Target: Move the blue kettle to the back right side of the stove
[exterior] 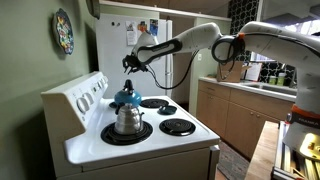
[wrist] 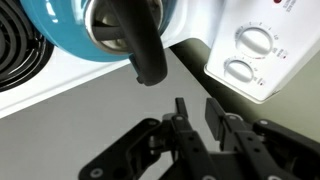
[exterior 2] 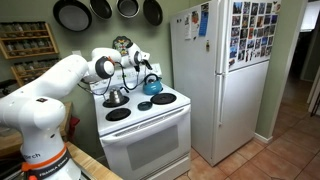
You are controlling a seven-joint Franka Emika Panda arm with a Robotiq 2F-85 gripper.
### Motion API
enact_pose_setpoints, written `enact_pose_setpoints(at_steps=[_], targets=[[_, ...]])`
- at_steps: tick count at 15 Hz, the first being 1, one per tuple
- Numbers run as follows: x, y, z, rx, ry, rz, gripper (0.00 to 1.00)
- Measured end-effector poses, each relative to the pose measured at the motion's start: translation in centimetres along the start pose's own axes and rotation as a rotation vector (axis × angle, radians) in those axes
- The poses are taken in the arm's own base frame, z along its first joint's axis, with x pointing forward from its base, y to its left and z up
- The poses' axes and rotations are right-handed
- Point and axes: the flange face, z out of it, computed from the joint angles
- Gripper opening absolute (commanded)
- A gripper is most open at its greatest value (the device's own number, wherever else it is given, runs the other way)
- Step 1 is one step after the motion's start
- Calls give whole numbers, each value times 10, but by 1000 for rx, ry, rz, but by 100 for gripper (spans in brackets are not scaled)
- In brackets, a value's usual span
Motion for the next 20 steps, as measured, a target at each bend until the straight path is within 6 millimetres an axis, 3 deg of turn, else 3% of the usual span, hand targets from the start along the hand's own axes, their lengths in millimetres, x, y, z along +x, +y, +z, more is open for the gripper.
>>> enact_pose_setpoints(at_steps=[5, 6, 13, 20], targets=[[5, -9, -12, -5, -29, 10, 97], [6, -11, -16, -19, -45, 8, 100], [10, -16, -51, -195, -278, -26, 100], [3, 11, -71, -373, -587, -127, 100]])
